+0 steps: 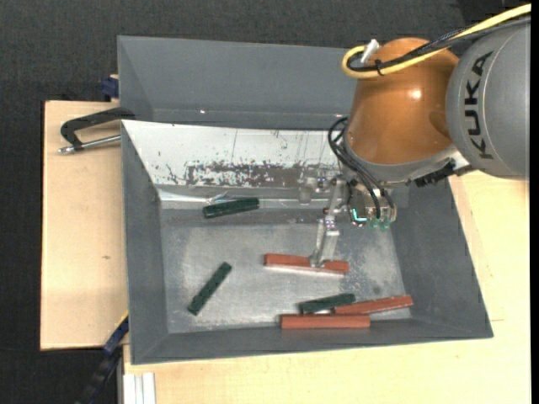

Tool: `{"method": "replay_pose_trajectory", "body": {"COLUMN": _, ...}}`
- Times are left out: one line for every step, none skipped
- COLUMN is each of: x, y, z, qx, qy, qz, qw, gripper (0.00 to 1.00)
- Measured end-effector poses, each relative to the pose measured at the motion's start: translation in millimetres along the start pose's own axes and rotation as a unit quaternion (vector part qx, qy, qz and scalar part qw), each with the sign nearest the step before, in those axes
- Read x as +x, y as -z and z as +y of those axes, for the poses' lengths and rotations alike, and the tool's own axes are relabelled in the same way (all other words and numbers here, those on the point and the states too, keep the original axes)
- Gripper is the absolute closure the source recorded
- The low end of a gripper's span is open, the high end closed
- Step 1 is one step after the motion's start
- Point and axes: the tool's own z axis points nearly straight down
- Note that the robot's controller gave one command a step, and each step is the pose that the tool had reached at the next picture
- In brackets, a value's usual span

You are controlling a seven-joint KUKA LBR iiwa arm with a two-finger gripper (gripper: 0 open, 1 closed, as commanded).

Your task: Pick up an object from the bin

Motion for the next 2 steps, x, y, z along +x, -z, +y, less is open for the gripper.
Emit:
{"method": "replay_pose_trajectory", "body": {"x": -1.5, "y": 4, "z": 0, "qx": 0.0, "qy": -0.001, "qz": -0.0041, "qw": 1.0, "gripper": 0.0}}
{"method": "replay_pose_trajectory", "body": {"x": 1.9, "y": -34, "z": -6, "qx": -0.001, "qy": -0.013, "qz": -0.008, "qw": 0.9999, "gripper": 0.0}}
